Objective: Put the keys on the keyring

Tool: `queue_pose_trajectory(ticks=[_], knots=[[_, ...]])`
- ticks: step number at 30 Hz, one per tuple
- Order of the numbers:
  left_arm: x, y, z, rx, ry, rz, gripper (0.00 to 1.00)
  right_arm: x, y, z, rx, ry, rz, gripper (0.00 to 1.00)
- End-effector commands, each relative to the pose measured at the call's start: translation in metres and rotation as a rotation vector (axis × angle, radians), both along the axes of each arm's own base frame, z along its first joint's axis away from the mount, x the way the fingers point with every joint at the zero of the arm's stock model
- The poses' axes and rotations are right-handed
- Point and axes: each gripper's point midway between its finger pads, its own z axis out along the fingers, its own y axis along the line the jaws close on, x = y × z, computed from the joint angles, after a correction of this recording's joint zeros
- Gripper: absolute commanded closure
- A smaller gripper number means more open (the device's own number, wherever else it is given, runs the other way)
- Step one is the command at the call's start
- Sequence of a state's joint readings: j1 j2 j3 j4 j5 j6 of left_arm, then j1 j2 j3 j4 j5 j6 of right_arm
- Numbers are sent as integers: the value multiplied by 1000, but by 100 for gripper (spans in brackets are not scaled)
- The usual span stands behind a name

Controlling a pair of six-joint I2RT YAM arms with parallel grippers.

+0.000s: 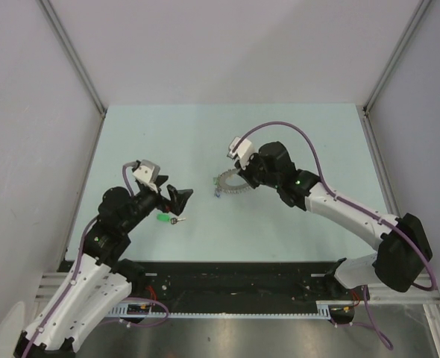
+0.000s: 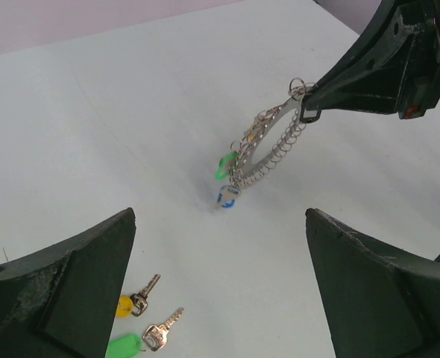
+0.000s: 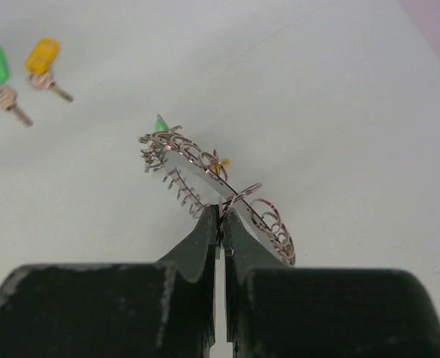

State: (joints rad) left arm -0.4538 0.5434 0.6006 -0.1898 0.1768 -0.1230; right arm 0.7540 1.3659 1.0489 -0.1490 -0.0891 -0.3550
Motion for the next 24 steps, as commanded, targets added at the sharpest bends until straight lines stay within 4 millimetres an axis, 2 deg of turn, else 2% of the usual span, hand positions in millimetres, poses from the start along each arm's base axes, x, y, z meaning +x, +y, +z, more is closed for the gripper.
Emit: queue_pose_trajectory(ticks=[1, 6, 8, 13, 17, 24], knots=[[7, 11, 3, -43, 7, 57, 0, 49, -4, 51, 163, -121, -154, 100], [11, 20, 4, -55, 9, 106, 0, 67, -29, 24, 156, -56, -235, 100], [14, 25, 3, -62, 18, 145, 0, 73, -42, 20, 162, -41, -271, 100], [19, 38, 0, -78, 38, 231, 0, 77, -56, 4, 153, 13, -309, 100], [19, 42, 2, -80, 36, 256, 0, 72, -61, -13, 158, 64, -336, 100], [18, 50, 10, -106, -29, 289, 0, 77, -72, -10, 197, 76, -377, 100]])
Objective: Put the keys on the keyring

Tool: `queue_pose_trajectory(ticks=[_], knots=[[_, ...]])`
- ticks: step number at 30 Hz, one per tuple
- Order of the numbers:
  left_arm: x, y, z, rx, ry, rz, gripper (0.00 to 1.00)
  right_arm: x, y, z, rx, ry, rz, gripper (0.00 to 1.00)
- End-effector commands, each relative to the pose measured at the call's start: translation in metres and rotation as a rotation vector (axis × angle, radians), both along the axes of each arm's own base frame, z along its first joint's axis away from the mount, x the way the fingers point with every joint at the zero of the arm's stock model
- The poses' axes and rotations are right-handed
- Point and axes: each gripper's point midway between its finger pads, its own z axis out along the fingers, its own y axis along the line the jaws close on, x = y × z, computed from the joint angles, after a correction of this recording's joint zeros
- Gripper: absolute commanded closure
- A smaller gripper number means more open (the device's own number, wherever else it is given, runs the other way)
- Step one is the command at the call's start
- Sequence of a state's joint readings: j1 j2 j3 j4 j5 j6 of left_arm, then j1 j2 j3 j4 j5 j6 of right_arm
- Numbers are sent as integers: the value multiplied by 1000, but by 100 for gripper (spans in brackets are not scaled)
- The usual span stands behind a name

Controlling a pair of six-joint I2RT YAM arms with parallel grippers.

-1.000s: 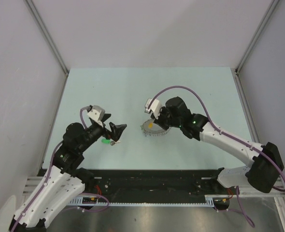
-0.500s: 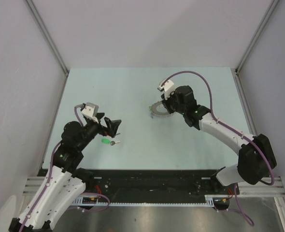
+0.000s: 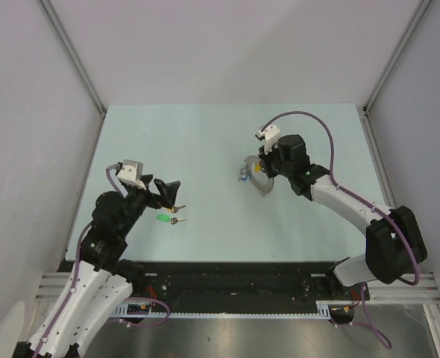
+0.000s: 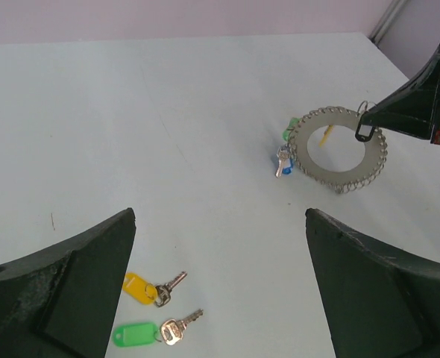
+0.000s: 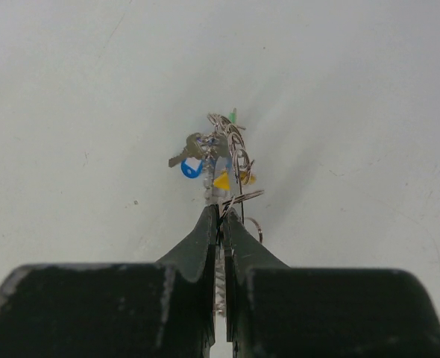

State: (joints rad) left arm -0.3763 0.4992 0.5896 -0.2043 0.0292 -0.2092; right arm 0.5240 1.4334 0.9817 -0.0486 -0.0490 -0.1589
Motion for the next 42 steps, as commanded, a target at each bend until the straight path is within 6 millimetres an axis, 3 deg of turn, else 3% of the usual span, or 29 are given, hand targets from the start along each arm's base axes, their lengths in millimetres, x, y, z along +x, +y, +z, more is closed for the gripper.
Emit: queue_pose_trajectory(ticks=[1, 6, 10, 14, 22, 27, 29, 30, 36, 41, 42], knots=[[1, 14, 12, -40, -75, 76, 0, 13, 1, 30, 92, -70, -34, 100], [-2, 36, 19, -135, -167, 199, 0, 7, -7, 33, 120, -77, -68, 100], [-10, 54, 30, -215, -219, 285, 0, 5, -32, 33, 163, -77, -169, 100], [-13, 63, 32, -232, -207, 333, 0, 3, -59, 35, 229, -79, -248, 100], [-15, 79, 28, -255, -186, 421, 0, -16, -83, 33, 278, -76, -316, 99], [-20, 92, 34, -320, -215, 486, 0, -36, -98, 8, 317, -10, -385, 97], [-22, 96, 36, -349, -224, 508, 0, -44, -106, 7, 350, -10, -413, 93], [-24, 100, 37, -362, -231, 527, 0, -49, -114, -4, 342, 0, -450, 92], [-29, 98, 42, -406, -220, 511, 0, -69, -145, -2, 437, -25, -577, 86], [-42, 97, 52, -397, -258, 471, 0, -85, -176, -3, 485, -42, -734, 68], [-45, 96, 53, -371, -277, 450, 0, -90, -180, 6, 512, -75, -750, 63]])
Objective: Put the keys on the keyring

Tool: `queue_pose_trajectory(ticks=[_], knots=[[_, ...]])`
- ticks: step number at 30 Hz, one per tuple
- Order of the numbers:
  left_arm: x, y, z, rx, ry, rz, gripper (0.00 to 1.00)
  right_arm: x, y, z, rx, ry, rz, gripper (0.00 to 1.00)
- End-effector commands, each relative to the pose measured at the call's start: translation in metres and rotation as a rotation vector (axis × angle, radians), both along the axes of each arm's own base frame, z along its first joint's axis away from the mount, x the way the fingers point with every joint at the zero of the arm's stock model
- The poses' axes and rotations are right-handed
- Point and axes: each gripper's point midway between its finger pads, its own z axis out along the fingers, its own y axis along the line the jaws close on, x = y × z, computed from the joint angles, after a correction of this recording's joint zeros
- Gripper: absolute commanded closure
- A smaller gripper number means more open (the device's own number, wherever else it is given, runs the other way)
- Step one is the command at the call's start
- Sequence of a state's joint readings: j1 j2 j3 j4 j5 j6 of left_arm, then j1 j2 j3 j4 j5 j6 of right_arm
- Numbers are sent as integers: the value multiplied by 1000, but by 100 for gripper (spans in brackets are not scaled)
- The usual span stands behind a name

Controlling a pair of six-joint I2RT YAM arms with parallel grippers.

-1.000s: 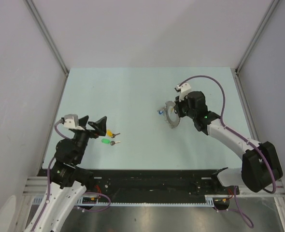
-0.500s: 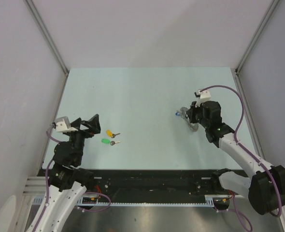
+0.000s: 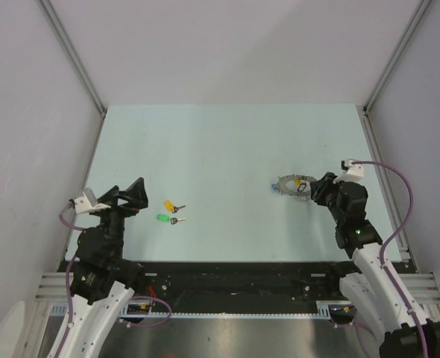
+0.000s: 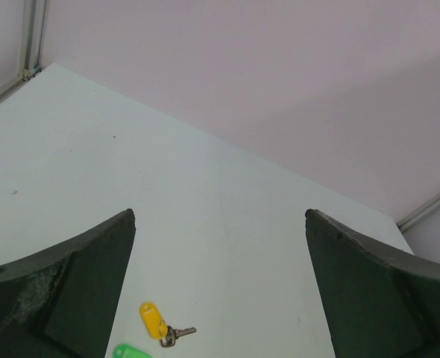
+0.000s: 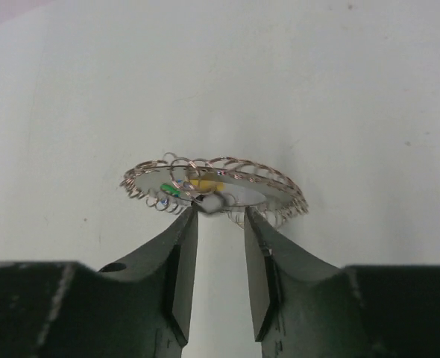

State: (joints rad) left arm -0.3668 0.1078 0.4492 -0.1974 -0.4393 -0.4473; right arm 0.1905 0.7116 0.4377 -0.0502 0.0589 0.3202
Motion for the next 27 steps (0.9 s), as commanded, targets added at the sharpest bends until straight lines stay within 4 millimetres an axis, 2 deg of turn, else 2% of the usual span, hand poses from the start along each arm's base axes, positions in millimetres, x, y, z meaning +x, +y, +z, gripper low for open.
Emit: queue_pose_trajectory(ticks=[1, 3, 4, 7, 10, 11, 16, 23, 25, 27], knots=[[-20, 2, 30, 2, -104, -35, 0, -14, -26, 11, 65, -34, -160, 54], [-28, 3, 34, 19, -146, -46, 0, -19, -33, 19, 75, -62, -197, 45], [-31, 2, 35, 27, -161, -54, 0, -25, -36, 28, 85, -94, -211, 33], [-38, 6, 41, 17, -207, -46, 0, -38, -44, 42, 98, -148, -245, 15], [-40, 11, 40, 2, -209, -21, 0, -49, -49, 50, 106, -181, -264, 10], [-39, 13, 39, 0, -202, -11, 0, -55, -52, 59, 119, -222, -274, 7], [-39, 11, 36, 5, -168, -20, 0, -74, -58, 82, 147, -310, -288, 0], [-38, 19, 37, -39, -137, 24, 0, -94, -54, 118, 194, -397, -249, 0], [-39, 22, 37, -82, -144, 39, 0, -103, -57, 134, 212, -442, -253, 0], [-43, 25, 40, -98, -171, 47, 0, -107, -62, 140, 218, -443, -280, 0]])
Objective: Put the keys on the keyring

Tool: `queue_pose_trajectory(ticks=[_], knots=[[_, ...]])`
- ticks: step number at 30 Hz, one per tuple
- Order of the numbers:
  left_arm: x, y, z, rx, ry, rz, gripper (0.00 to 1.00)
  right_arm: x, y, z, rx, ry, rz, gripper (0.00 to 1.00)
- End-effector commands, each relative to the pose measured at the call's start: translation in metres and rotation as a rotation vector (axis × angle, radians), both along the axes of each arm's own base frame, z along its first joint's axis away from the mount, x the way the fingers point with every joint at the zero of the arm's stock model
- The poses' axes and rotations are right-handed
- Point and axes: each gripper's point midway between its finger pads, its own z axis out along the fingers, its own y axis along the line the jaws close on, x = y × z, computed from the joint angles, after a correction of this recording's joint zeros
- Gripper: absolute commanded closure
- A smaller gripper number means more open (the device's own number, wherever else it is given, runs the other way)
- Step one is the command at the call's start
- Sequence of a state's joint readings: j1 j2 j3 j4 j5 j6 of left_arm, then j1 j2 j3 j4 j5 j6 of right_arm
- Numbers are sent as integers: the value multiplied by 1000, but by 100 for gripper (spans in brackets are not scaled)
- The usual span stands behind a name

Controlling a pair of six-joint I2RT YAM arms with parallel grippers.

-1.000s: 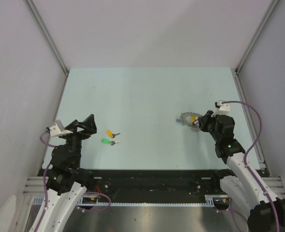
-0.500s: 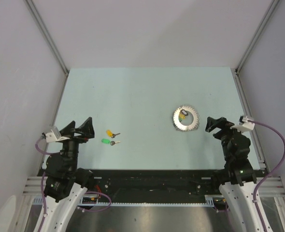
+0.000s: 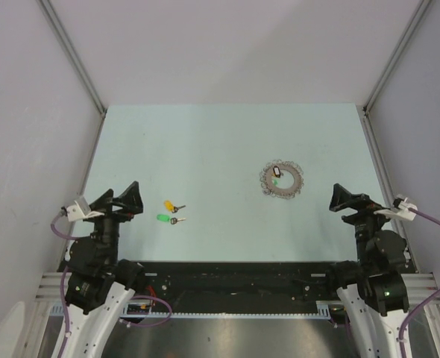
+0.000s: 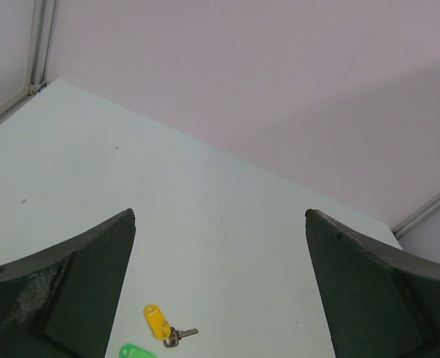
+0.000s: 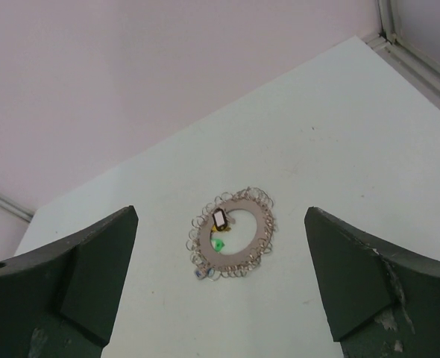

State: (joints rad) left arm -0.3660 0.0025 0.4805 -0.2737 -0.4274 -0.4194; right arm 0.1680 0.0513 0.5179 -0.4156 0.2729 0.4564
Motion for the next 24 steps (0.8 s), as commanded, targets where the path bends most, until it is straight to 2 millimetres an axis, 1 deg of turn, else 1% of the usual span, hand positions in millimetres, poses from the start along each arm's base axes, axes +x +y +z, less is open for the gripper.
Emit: queue_pose_trajectory(ticks=[1, 3, 5, 8, 11, 15, 18, 24], knots=[[-23, 21, 25, -112, -119, 68, 0, -23, -11, 45, 43, -101, -40, 0], [-27, 27, 26, -135, -138, 89, 0, -27, -15, 49, 41, -102, -63, 0], [-28, 33, 23, -150, -123, 122, 0, -33, -21, 57, 48, -117, -90, 0], [-27, 34, 19, -147, -105, 133, 0, -35, -26, 54, 62, -102, -118, 0], [-25, 30, 19, -139, -106, 110, 0, -35, -27, 48, 31, -75, -119, 0], [-22, 29, 16, -121, -90, 113, 1, -37, -34, 31, 17, -7, -158, 0], [-19, 27, 14, -109, -77, 107, 0, -37, -37, 28, 19, 4, -178, 0], [-18, 26, 13, -99, -70, 103, 0, -35, -36, 22, 22, 17, -176, 0]])
